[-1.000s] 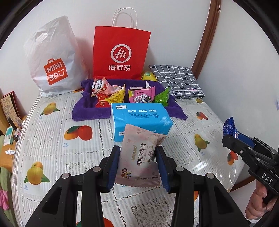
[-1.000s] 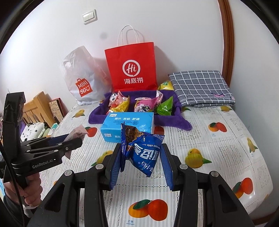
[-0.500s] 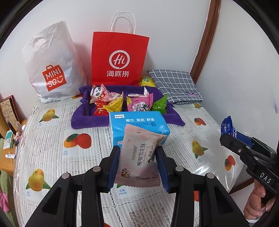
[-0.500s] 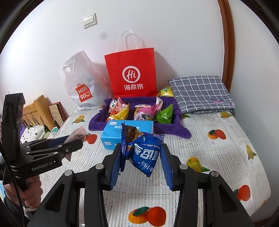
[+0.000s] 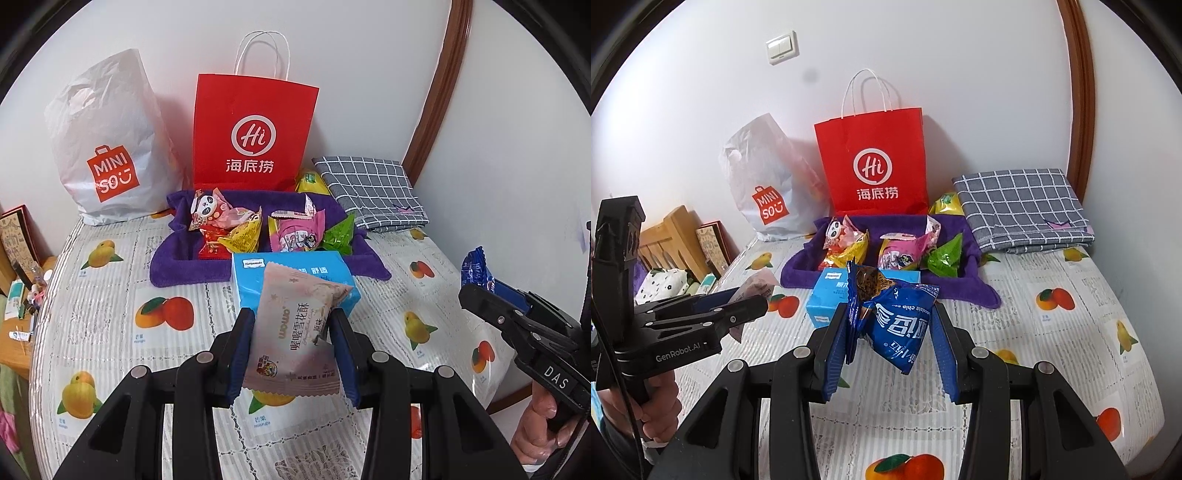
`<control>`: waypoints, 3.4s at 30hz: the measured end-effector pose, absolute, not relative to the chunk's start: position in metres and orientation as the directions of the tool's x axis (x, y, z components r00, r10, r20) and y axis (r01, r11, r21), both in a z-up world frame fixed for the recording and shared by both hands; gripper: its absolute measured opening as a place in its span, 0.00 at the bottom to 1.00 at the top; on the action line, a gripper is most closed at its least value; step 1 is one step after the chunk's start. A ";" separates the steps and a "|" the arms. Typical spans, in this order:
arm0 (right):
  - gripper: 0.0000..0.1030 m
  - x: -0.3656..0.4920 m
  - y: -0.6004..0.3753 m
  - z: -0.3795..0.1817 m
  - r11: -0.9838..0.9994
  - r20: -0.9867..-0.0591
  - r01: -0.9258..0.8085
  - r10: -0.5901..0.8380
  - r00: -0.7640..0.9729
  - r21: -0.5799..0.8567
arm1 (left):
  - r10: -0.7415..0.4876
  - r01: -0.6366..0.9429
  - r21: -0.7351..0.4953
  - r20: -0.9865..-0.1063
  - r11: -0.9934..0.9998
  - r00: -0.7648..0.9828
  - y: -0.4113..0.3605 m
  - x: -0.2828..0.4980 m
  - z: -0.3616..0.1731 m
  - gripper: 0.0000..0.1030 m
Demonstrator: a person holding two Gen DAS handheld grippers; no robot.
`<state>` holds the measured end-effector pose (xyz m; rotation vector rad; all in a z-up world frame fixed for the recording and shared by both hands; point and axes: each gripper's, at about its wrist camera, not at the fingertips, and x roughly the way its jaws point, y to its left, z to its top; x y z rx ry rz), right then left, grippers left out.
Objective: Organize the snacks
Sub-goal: 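Carry pink-white packet and blue snack bag toward the purple towel, then lower both packets onto the towel and open both tools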
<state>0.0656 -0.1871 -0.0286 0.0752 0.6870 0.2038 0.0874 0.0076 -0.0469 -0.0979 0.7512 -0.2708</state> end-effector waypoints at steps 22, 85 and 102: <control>0.42 0.110 -0.180 -0.019 0.978 -0.618 -0.167 0.209 0.758 0.125 | -0.278 0.204 -0.190 -0.646 0.960 0.711 0.016 0.123 -0.034 0.39; 0.42 0.338 -0.213 -0.068 0.970 -0.682 -0.138 0.238 0.692 0.199 | -0.172 0.095 -0.145 -0.733 0.985 0.658 0.063 0.301 -0.083 0.39; 0.45 0.372 -0.203 -0.129 0.978 -0.783 -0.144 0.207 0.586 0.150 | -0.184 0.090 -0.163 -0.777 0.982 0.602 0.055 0.335 -0.119 0.40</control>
